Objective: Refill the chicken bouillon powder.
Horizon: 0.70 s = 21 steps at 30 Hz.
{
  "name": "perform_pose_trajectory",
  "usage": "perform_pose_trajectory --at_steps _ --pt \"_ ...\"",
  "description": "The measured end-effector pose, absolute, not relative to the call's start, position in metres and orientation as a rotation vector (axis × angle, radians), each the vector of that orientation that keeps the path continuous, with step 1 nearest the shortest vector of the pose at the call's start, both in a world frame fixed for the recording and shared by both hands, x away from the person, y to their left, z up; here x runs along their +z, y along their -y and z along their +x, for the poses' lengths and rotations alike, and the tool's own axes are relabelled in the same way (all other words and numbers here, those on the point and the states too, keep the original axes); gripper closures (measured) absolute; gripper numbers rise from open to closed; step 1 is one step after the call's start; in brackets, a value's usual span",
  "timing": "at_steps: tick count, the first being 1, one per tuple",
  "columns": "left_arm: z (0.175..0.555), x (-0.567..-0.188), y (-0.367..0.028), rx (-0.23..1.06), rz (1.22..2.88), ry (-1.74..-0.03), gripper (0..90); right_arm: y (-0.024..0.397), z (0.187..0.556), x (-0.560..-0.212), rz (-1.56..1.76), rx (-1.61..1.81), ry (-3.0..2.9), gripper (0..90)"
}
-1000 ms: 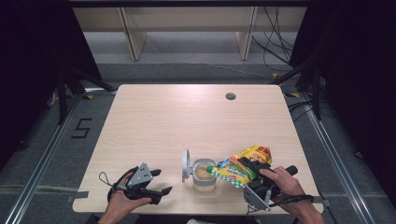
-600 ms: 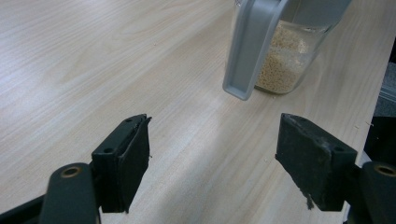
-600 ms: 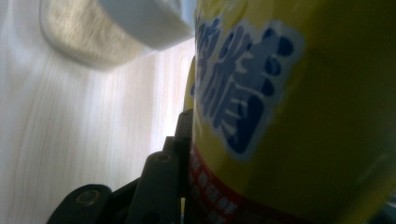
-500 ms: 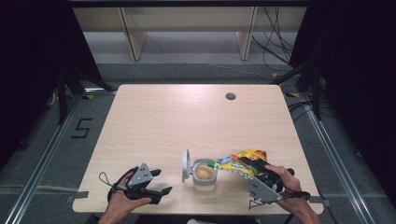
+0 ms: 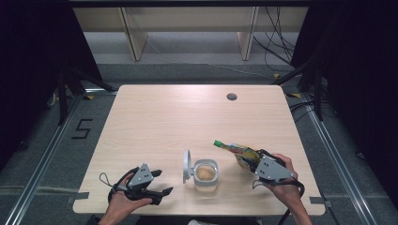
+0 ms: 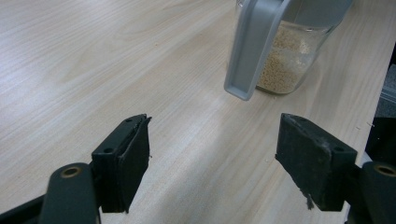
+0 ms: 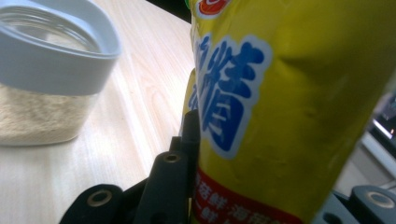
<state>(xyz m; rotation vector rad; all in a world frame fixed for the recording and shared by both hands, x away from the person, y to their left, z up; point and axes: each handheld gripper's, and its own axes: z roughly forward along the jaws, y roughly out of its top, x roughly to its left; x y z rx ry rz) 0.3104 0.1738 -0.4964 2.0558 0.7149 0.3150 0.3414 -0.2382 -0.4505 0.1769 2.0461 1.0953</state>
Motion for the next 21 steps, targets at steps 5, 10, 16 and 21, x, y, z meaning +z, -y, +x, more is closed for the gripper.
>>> perform_pose_trajectory --at_steps 5,10,16,21 --pt "0.311 -0.496 -0.174 0.327 2.071 -0.707 25.2 0.243 0.355 -0.457 0.321 1.181 -2.023 78.0" --pt "0.31 -0.496 -0.174 0.314 2.06 -0.726 25.2 0.246 0.366 -0.462 0.411 1.263 -1.992 78.6" --pt "0.309 -0.495 -0.175 0.317 2.051 -0.719 25.2 0.251 0.37 -0.467 0.475 1.29 -2.006 78.7" --pt "0.31 -0.494 -0.176 0.326 2.058 -0.718 25.2 0.263 0.369 -0.469 0.537 1.312 -1.982 77.3"
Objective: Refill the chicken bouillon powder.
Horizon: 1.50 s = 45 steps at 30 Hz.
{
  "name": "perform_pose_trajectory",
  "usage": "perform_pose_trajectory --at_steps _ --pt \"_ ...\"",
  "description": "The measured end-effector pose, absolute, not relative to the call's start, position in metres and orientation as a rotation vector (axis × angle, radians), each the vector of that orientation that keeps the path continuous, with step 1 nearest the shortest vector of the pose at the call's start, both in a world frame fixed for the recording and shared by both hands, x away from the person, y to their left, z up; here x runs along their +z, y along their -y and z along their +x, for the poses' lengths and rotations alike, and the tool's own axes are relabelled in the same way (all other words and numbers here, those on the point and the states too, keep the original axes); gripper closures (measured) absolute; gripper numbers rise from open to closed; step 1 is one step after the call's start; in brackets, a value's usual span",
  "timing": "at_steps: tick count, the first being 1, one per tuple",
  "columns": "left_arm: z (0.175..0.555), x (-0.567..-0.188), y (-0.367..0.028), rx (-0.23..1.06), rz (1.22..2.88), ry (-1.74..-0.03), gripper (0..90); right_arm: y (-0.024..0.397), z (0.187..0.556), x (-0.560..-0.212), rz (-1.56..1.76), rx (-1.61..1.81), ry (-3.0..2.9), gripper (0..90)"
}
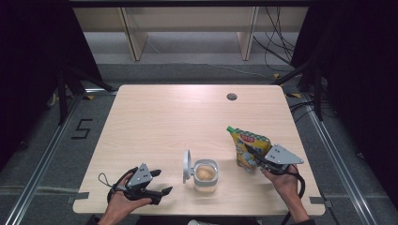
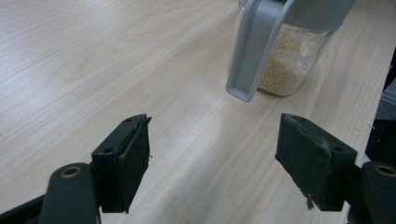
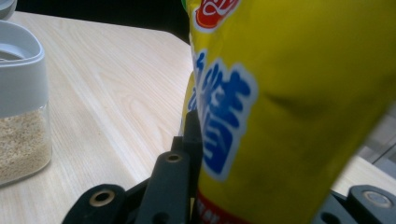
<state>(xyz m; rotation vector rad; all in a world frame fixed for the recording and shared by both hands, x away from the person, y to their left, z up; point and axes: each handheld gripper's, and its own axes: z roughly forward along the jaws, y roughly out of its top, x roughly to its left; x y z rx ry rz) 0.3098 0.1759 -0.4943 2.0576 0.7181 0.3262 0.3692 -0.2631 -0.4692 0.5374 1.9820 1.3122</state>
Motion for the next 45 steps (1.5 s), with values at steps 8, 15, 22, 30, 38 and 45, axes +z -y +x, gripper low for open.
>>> perform_pose_trajectory --at_steps 8,15,22,30,38,45 --pt "0.309 -0.494 -0.175 0.32 2.05 -0.723 25.3 0.274 0.362 -0.471 0.601 1.304 -1.959 75.0" --pt "0.309 -0.495 -0.176 0.326 2.05 -0.727 25.3 0.281 0.353 -0.47 0.74 1.351 -1.938 64.7" --pt "0.31 -0.495 -0.176 0.328 2.055 -0.72 25.2 0.282 0.336 -0.469 0.922 1.357 -1.909 41.5" --pt "0.31 -0.495 -0.176 0.323 2.055 -0.723 25.3 0.282 0.306 -0.467 1.023 1.336 -1.909 31.2" --pt "0.309 -0.496 -0.176 0.328 2.029 -0.73 25.3 0.282 0.286 -0.468 1.076 1.265 -1.946 28.0" --pt "0.31 -0.495 -0.176 0.33 2.047 -0.73 25.3 0.279 0.274 -0.469 1.092 1.188 -1.985 28.0"
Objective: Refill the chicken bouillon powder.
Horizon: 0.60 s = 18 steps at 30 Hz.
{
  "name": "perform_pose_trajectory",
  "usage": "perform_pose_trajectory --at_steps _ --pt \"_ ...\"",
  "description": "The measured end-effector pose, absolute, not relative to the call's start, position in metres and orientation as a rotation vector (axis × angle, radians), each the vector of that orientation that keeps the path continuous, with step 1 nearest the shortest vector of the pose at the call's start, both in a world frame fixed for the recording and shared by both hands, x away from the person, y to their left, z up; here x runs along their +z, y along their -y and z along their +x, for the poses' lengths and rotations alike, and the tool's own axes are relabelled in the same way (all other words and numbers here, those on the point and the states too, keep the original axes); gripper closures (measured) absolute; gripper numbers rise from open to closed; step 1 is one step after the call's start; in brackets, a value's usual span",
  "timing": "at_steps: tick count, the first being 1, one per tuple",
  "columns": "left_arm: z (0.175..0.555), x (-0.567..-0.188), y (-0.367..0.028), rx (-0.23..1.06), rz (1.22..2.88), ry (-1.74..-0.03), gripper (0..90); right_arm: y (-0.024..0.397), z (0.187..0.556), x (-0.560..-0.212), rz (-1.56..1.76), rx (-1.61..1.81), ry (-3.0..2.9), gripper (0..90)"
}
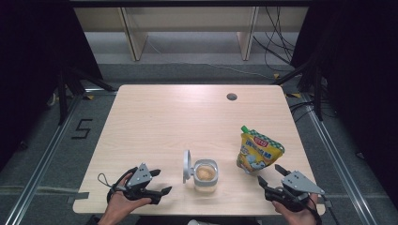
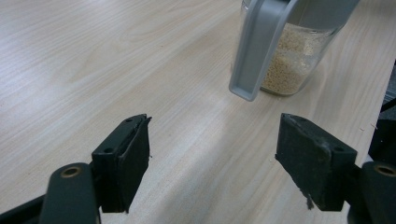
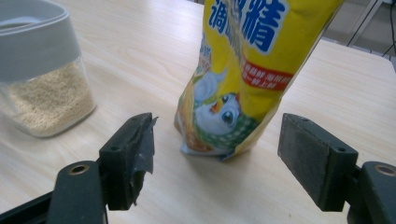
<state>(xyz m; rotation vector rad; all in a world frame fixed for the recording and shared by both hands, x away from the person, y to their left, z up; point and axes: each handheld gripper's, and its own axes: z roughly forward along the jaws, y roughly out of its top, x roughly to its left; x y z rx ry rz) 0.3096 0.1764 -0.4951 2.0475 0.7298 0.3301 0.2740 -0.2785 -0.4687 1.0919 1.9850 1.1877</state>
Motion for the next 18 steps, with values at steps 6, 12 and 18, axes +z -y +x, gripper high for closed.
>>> perform_pose_trajectory --at_steps 6,12,18 --pt "0.31 -0.495 -0.176 0.33 2.047 -0.73 25.2 0.276 0.265 -0.469 1.067 1.173 -2.025 27.7" --pt "0.31 -0.495 -0.177 0.325 2.055 -0.725 25.2 0.271 0.258 -0.469 1.016 1.134 -2.047 26.1" --pt "0.31 -0.495 -0.177 0.326 2.057 -0.722 25.2 0.269 0.253 -0.472 1.023 1.11 -2.118 25.9"
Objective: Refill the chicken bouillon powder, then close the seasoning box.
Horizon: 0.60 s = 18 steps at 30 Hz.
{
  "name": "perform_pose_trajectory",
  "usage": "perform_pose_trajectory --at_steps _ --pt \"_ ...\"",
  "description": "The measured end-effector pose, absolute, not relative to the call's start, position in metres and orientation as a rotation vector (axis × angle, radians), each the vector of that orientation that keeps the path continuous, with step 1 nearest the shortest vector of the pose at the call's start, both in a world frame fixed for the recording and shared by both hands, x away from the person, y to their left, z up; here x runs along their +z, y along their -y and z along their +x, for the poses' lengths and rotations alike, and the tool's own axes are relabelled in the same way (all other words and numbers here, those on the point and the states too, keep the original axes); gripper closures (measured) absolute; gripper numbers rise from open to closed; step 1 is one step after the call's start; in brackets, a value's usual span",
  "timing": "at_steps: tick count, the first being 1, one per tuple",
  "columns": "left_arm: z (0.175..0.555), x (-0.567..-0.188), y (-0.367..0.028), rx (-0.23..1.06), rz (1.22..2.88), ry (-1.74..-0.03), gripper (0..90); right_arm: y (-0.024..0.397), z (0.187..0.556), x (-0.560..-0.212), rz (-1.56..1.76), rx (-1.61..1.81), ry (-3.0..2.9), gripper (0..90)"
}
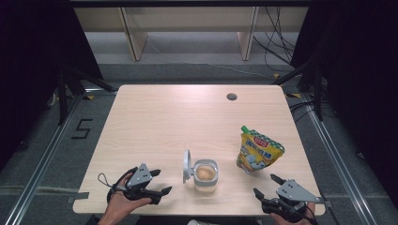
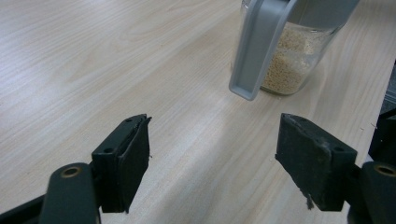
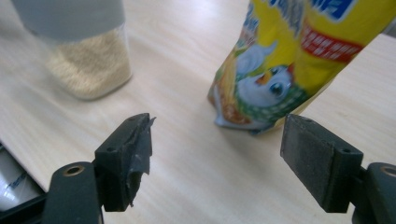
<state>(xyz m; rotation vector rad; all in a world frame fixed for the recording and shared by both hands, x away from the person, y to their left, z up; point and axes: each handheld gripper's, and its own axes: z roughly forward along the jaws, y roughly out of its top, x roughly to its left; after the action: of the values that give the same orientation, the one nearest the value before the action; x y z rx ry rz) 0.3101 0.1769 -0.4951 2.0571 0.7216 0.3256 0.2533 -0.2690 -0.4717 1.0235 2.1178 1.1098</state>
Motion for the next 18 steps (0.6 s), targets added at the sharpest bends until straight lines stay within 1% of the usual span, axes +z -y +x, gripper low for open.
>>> perform_pose_trajectory --at_steps 1,2,4,5,12,13,14,16,18 --pt "0.3101 -0.495 -0.1769 0.326 2.057 -0.721 25.2 0.269 0.2537 -0.4727 1.002 1.102 -2.121 25.9" --pt "0.3102 -0.4951 -0.1771 0.339 2.053 -0.716 25.3 0.2669 0.2506 -0.4733 1.054 1.107 -2.143 25.9" --pt "0.3102 -0.495 -0.1772 0.341 2.05 -0.715 25.2 0.2681 0.2519 -0.4737 1.009 1.1 -2.146 25.8" --pt "0.3091 -0.4958 -0.1757 0.327 2.024 -0.737 25.2 0.2664 0.2497 -0.4751 1.021 1.086 -2.18 25.6" --pt "0.3104 -0.4912 -0.1797 0.335 2.071 -0.718 25.6 0.2648 0.2505 -0.4758 0.993 1.072 -2.203 25.3" --pt "0.3094 -0.4914 -0.1781 0.336 2.042 -0.728 25.9 0.2657 0.2515 -0.4762 0.976 1.062 -2.192 25.3" --pt "0.3107 -0.4904 -0.179 0.342 2.052 -0.701 26.7 0.2649 0.2508 -0.4768 1.009 1.078 -2.208 25.3" --pt "0.3087 -0.4895 -0.1778 0.321 2.035 -0.724 29.3 0.2657 0.2513 -0.4772 1.007 1.074 -2.215 25.3" --pt "0.308 -0.4881 -0.1777 0.307 2.029 -0.719 34.8 0.2666 0.2517 -0.4776 1.0 1.061 -2.217 25.3"
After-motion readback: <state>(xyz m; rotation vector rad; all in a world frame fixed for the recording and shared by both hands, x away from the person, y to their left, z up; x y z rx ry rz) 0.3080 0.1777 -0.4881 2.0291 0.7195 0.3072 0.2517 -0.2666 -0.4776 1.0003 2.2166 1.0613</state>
